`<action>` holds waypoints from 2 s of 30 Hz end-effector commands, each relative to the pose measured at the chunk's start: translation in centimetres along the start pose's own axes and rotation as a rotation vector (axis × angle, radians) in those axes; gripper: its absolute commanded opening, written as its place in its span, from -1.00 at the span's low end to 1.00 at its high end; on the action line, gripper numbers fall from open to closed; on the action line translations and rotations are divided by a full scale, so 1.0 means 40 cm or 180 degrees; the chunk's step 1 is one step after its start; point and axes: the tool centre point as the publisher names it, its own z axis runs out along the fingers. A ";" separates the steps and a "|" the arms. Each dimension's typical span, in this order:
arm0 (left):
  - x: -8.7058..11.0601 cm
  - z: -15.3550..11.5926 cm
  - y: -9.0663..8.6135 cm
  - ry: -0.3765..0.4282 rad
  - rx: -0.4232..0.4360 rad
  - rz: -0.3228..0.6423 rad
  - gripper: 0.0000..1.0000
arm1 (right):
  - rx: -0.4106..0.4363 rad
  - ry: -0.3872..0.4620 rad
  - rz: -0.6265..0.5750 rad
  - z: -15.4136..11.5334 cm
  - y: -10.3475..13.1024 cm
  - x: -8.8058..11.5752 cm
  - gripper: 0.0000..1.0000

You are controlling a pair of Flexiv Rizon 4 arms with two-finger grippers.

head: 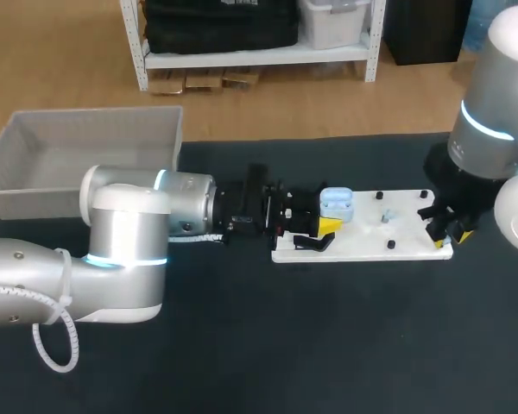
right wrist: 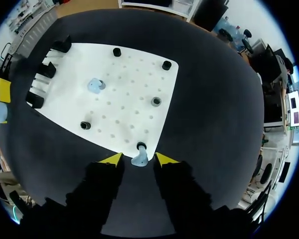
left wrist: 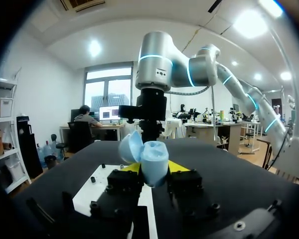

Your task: Pick up each earbud case from the left stands, insert the matching earbuds, close the lid, and place the case in the box.

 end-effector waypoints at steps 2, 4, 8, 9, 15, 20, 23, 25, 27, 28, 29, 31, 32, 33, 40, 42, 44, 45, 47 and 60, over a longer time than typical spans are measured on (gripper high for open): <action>0.001 0.001 -0.004 -0.0003 -0.0024 0.0008 -1.00 | 0.0016 -0.0011 0.0013 0.002 -0.001 0.005 -0.28; 0.001 0.001 -0.004 -0.0003 -0.0024 0.0008 -1.00 | 0.0015 -0.0007 0.0018 0.004 -0.003 0.006 -0.29; 0.001 0.001 -0.004 -0.0003 -0.0024 0.0008 -1.00 | 0.0017 0.0000 0.0016 0.005 -0.003 0.005 -0.31; 0.001 0.001 -0.004 -0.0003 -0.0024 0.0008 -1.00 | 0.0018 0.0000 0.0015 0.005 -0.003 0.005 -0.31; 0.001 0.001 -0.004 -0.0003 -0.0024 0.0008 -1.00 | 0.0022 0.0007 0.0009 0.005 -0.003 0.005 -0.39; 0.001 0.001 -0.004 -0.0003 -0.0024 0.0008 -1.00 | 0.0023 0.0016 0.0004 0.006 -0.003 0.003 -0.49; 0.001 0.001 -0.004 -0.0003 -0.0024 0.0008 -1.00 | 0.0026 0.0024 0.0001 0.007 -0.003 0.002 -0.64; 0.001 0.001 -0.004 -0.0003 -0.0024 0.0008 -1.00 | 0.0027 0.0023 0.0000 0.007 -0.003 0.002 -0.76; 0.001 0.001 -0.004 -0.0003 -0.0024 0.0008 -1.00 | 0.0031 0.0024 -0.0003 0.006 -0.004 0.001 -1.00; 0.001 0.001 -0.004 -0.0003 -0.0024 0.0008 -1.00 | 0.0033 0.0024 -0.0004 0.005 -0.004 0.002 -1.00; 0.001 0.001 -0.004 -0.0003 -0.0024 0.0008 -1.00 | 0.0035 0.0025 -0.0006 0.004 -0.004 0.003 -1.00; 0.001 0.001 -0.004 -0.0003 -0.0024 0.0008 -1.00 | 0.0040 0.0029 -0.0010 0.002 -0.004 0.005 -1.00; 0.001 0.001 -0.004 -0.0003 -0.0024 0.0008 -1.00 | 0.0043 0.0028 -0.0012 0.001 -0.004 0.006 -1.00; 0.001 0.001 -0.004 -0.0003 -0.0024 0.0008 -1.00 | 0.0046 0.0026 -0.0015 -0.001 -0.003 0.007 -1.00; 0.001 0.001 -0.004 -0.0003 -0.0024 0.0008 -1.00 | 0.0083 -0.0003 -0.0026 -0.025 0.001 0.016 -1.00; 0.001 0.001 -0.004 -0.0003 -0.0024 0.0008 -1.00 | 0.0090 -0.0015 -0.0024 -0.032 0.003 0.018 -1.00; 0.001 0.001 -0.004 -0.0003 -0.0024 0.0008 -1.00 | 0.0097 -0.0029 -0.0023 -0.040 0.008 0.022 -1.00; 0.001 0.001 -0.004 -0.0003 -0.0024 0.0008 -1.00 | 0.0103 -0.0036 -0.0024 -0.045 0.011 0.024 -1.00; 0.001 0.001 -0.004 -0.0003 -0.0024 0.0008 -1.00 | 0.0124 -0.0051 -0.0032 -0.055 0.016 0.028 -1.00; 0.001 0.001 -0.004 -0.0003 -0.0024 0.0008 -1.00 | 0.0451 0.0018 0.0249 -0.232 0.095 0.032 -1.00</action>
